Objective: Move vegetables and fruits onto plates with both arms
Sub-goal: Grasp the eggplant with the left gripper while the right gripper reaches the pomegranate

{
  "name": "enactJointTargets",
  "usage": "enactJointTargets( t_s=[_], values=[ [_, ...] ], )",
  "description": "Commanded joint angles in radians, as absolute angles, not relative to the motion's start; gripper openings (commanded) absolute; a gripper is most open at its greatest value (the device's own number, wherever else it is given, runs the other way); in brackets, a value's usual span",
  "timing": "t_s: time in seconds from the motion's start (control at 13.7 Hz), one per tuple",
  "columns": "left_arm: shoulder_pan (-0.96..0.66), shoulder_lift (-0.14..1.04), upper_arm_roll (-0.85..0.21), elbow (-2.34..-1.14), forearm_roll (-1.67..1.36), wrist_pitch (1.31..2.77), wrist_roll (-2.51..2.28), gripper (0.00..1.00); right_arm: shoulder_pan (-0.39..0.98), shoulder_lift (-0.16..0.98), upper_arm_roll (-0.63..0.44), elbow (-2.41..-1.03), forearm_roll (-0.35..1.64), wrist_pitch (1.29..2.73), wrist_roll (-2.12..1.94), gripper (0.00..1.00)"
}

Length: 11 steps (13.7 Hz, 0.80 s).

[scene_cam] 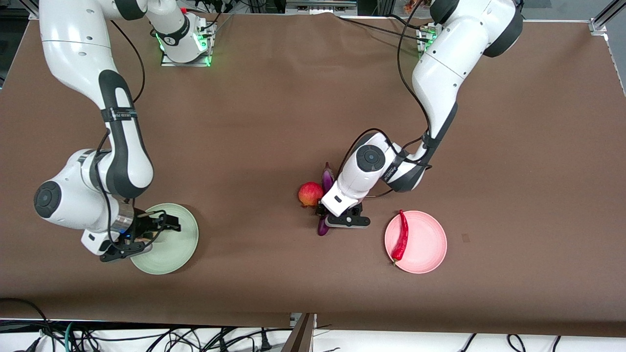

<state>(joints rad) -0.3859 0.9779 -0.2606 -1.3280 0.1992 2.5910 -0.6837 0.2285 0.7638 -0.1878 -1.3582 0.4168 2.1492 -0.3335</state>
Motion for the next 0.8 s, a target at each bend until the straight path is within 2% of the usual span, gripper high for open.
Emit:
enactJointTargets(
  t_s=[0.0, 0.07, 0.22, 0.29, 0.44, 0.51, 0.73],
  values=[
    [-0.388, 0.997, -0.256, -1.322, 0.232, 2.605, -0.692, 0.52, 0.303, 0.752, -0.186, -1.358, 0.433, 2.134, -0.159, 1.0],
    [-0.387, 0.997, -0.256, -1.322, 0.232, 2.605, -0.689, 0.42, 0.333, 0.749, -0.186, -1.359, 0.433, 2.134, -0.082, 1.0],
    [-0.387, 0.996, -0.256, -1.322, 0.233, 2.605, -0.687, 0.13, 0.382, 0.749, -0.184, -1.361, 0.433, 2.134, 0.044, 1.0],
    [-0.387, 0.996, -0.256, -1.322, 0.233, 2.605, -0.686, 0.05, 0.409, 0.749, -0.184, -1.362, 0.434, 2.134, 0.096, 1.0],
    [-0.387, 0.997, -0.256, -1.325, 0.235, 2.605, -0.684, 0.04, 0.465, 0.749, -0.184, -1.365, 0.434, 2.134, 0.205, 1.0],
    [-0.387, 0.997, -0.256, -1.325, 0.235, 2.603, -0.684, 0.0, 0.491, 0.749, -0.184, -1.365, 0.434, 2.137, 0.253, 1.0],
    [-0.371, 0.976, -0.255, -1.325, 0.236, 2.585, -0.684, 0.0, 0.575, 0.755, -0.184, -1.364, 0.433, 2.18, 0.379, 1.0]
  ],
)
